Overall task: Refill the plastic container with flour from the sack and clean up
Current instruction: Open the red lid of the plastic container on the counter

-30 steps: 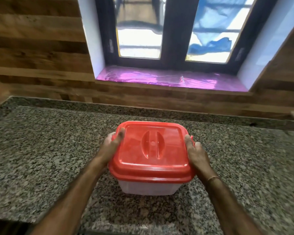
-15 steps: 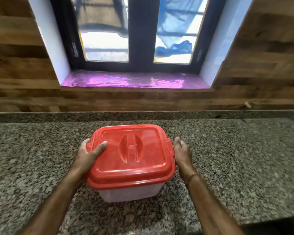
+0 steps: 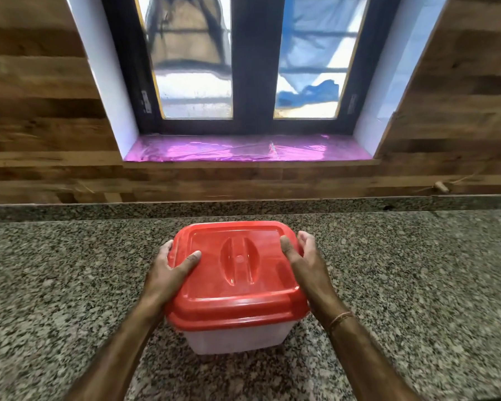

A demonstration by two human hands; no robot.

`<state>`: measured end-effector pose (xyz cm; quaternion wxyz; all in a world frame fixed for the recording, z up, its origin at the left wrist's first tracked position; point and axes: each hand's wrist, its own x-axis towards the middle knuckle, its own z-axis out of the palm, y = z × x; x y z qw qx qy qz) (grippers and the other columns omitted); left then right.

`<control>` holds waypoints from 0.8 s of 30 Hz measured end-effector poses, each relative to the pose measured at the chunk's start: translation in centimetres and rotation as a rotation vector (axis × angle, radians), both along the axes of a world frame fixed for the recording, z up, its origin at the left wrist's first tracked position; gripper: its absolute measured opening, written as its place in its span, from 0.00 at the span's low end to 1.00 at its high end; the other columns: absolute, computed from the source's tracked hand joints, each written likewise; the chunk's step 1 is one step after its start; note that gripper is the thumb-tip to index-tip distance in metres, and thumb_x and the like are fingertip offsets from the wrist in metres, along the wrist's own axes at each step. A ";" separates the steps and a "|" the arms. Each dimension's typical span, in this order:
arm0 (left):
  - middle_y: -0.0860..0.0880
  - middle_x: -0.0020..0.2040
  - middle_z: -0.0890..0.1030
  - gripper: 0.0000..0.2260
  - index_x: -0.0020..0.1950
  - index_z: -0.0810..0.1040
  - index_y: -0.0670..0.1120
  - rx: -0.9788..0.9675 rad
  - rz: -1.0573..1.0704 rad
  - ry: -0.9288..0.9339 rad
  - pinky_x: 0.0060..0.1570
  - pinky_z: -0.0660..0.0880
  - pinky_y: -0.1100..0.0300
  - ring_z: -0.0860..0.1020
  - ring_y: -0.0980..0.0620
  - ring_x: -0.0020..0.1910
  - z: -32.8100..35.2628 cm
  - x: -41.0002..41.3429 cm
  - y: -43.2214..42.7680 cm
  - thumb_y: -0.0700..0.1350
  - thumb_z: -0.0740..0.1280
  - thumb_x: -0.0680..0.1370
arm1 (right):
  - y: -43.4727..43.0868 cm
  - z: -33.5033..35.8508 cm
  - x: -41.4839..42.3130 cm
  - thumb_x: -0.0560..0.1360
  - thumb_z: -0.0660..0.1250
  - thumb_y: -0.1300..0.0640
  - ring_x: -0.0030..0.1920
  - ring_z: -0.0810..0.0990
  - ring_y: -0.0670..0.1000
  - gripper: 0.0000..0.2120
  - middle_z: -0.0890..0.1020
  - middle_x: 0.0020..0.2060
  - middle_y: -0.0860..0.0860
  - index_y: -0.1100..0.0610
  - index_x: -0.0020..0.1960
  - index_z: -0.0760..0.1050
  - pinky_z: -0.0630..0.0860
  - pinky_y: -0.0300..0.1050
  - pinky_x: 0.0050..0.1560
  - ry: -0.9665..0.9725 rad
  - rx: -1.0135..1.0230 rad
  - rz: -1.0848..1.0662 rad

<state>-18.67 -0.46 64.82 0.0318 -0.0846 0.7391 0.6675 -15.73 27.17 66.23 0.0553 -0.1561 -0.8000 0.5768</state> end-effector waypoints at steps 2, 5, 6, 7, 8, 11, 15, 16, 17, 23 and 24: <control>0.44 0.64 0.76 0.41 0.82 0.59 0.50 -0.007 0.005 -0.025 0.51 0.84 0.43 0.83 0.43 0.55 0.1 -0.1 0.1 0.55 0.76 0.74 | 0.4 0.0 -0.7 0.78 0.65 0.32 0.68 0.78 0.58 0.43 0.69 0.76 0.59 0.56 0.82 0.57 0.83 0.59 0.59 -0.044 0.071 -0.101; 0.43 0.65 0.76 0.42 0.83 0.58 0.49 -0.025 0.025 -0.052 0.42 0.85 0.50 0.83 0.46 0.51 0.1 0.2 0.4 0.55 0.75 0.75 | 1.5 -1.0 -0.6 0.76 0.66 0.32 0.54 0.86 0.56 0.33 0.81 0.61 0.59 0.57 0.68 0.72 0.87 0.58 0.49 -0.132 0.021 -0.057; 0.42 0.66 0.76 0.41 0.83 0.58 0.49 -0.039 0.037 -0.045 0.40 0.85 0.52 0.83 0.47 0.50 0.0 0.2 0.5 0.55 0.75 0.75 | 1.6 -1.2 -0.3 0.78 0.67 0.35 0.50 0.87 0.55 0.28 0.84 0.56 0.57 0.57 0.65 0.74 0.87 0.56 0.47 -0.131 0.010 -0.035; 0.42 0.67 0.76 0.41 0.83 0.58 0.49 -0.053 0.049 -0.043 0.40 0.85 0.52 0.83 0.48 0.50 0.0 0.2 0.5 0.56 0.75 0.75 | 1.7 -1.4 -0.1 0.79 0.68 0.38 0.48 0.88 0.54 0.26 0.84 0.54 0.56 0.57 0.66 0.74 0.88 0.55 0.45 -0.115 0.006 -0.029; 0.42 0.68 0.76 0.41 0.83 0.59 0.48 -0.062 0.058 -0.040 0.41 0.84 0.52 0.83 0.49 0.49 -0.1 0.0 0.5 0.56 0.75 0.75 | 1.7 -1.5 0.0 0.79 0.68 0.39 0.47 0.88 0.53 0.26 0.84 0.54 0.55 0.57 0.67 0.74 0.88 0.53 0.44 -0.094 -0.004 -0.034; 0.42 0.69 0.76 0.40 0.83 0.59 0.48 -0.056 0.066 -0.046 0.41 0.84 0.52 0.82 0.49 0.51 -0.1 -0.1 0.7 0.56 0.75 0.76 | 1.5 -1.2 0.2 0.79 0.70 0.42 0.51 0.87 0.52 0.27 0.83 0.58 0.55 0.55 0.71 0.71 0.87 0.54 0.48 -0.046 -0.089 -0.028; 0.42 0.66 0.77 0.41 0.82 0.59 0.50 -0.034 0.080 -0.053 0.48 0.85 0.43 0.84 0.43 0.54 0.2 0.3 0.6 0.58 0.75 0.75 | 1.0 -0.9 0.6 0.79 0.70 0.44 0.55 0.84 0.50 0.31 0.81 0.62 0.51 0.52 0.78 0.67 0.85 0.52 0.53 0.030 -0.110 -0.024; 0.44 0.64 0.77 0.40 0.82 0.60 0.51 -0.033 0.090 -0.039 0.49 0.85 0.41 0.84 0.43 0.55 0.4 0.3 0.5 0.58 0.75 0.75 | 0.8 -0.7 0.8 0.80 0.70 0.44 0.55 0.84 0.48 0.32 0.80 0.61 0.49 0.51 0.79 0.65 0.85 0.48 0.52 0.058 -0.097 -0.020; 0.45 0.63 0.78 0.39 0.81 0.61 0.50 -0.029 0.103 -0.021 0.51 0.84 0.41 0.84 0.43 0.55 0.8 0.2 0.5 0.57 0.75 0.75 | 0.7 -0.4 0.9 0.80 0.71 0.45 0.54 0.83 0.46 0.33 0.80 0.59 0.46 0.50 0.80 0.63 0.84 0.46 0.50 0.081 -0.097 -0.012; 0.51 0.55 0.81 0.34 0.78 0.67 0.50 -0.022 0.119 0.102 0.54 0.84 0.44 0.84 0.46 0.54 3.5 -0.4 1.2 0.56 0.75 0.76 | 1.6 2.0 1.0 0.67 0.73 0.26 0.56 0.86 0.52 0.50 0.81 0.61 0.49 0.47 0.80 0.61 0.86 0.58 0.54 0.175 -0.070 -0.028; 0.51 0.56 0.82 0.35 0.77 0.69 0.50 -0.034 0.117 0.119 0.54 0.84 0.44 0.85 0.46 0.54 3.8 -0.6 1.8 0.58 0.76 0.74 | 2.3 2.5 0.8 0.66 0.73 0.26 0.56 0.86 0.52 0.49 0.82 0.61 0.49 0.47 0.79 0.63 0.86 0.58 0.54 0.175 -0.053 -0.034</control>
